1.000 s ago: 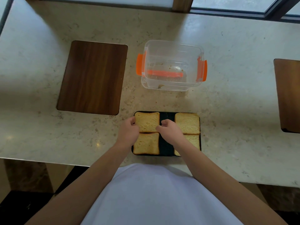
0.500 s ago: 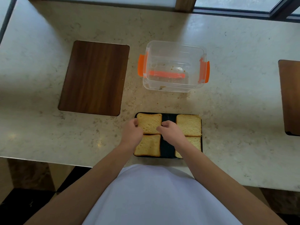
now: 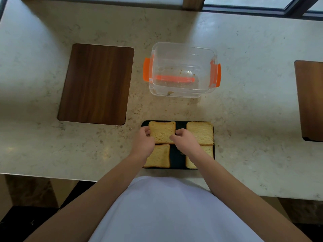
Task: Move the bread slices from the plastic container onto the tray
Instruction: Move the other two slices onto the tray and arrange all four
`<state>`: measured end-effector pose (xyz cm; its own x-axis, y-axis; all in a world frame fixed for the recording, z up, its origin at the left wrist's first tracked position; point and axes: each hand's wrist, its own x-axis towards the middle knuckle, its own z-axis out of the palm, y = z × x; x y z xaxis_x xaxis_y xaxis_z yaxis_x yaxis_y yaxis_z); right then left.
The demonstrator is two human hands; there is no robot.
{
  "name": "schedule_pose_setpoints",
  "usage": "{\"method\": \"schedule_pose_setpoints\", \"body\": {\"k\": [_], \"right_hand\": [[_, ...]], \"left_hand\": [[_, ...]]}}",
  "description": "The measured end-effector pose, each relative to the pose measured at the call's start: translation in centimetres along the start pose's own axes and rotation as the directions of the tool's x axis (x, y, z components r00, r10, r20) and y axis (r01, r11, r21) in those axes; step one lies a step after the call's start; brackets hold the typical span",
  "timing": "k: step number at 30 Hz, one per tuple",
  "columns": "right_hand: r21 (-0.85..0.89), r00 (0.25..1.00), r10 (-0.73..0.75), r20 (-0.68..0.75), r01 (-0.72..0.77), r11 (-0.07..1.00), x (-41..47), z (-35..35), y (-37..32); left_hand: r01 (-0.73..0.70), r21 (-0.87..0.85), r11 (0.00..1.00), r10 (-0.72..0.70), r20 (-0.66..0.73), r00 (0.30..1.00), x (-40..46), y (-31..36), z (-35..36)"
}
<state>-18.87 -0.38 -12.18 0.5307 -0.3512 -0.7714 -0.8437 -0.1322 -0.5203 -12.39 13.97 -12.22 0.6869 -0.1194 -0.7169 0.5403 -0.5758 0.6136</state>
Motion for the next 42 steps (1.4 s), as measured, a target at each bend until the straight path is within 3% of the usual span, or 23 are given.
{"method": "schedule_pose_setpoints", "body": {"k": [19,25,30,42], "right_hand": [[-0.077,0.998,-0.049,-0.025,0.047,0.996,-2.0,0.4,2.0],[-0.061,0.996,0.015,0.086,-0.009,0.998,-3.6,0.9,3.6],[-0.024,0.995,0.023,0.095,-0.021,0.999,-4.4,1.4,3.7],[0.000,0.993,0.035,0.117,-0.035,0.999,-5.0,1.5,3.2]], "left_hand": [[-0.102,0.163,0.981,0.101,0.013,0.995,-2.5,-1.9,-2.0],[-0.001,0.138,0.990,-0.007,0.061,0.998,-4.1,-3.7,-3.3],[-0.053,0.170,0.984,0.044,0.055,0.998,-4.7,-4.3,-3.0],[-0.025,0.183,0.983,0.015,0.056,0.998,-4.2,-4.4,-2.5]]}}
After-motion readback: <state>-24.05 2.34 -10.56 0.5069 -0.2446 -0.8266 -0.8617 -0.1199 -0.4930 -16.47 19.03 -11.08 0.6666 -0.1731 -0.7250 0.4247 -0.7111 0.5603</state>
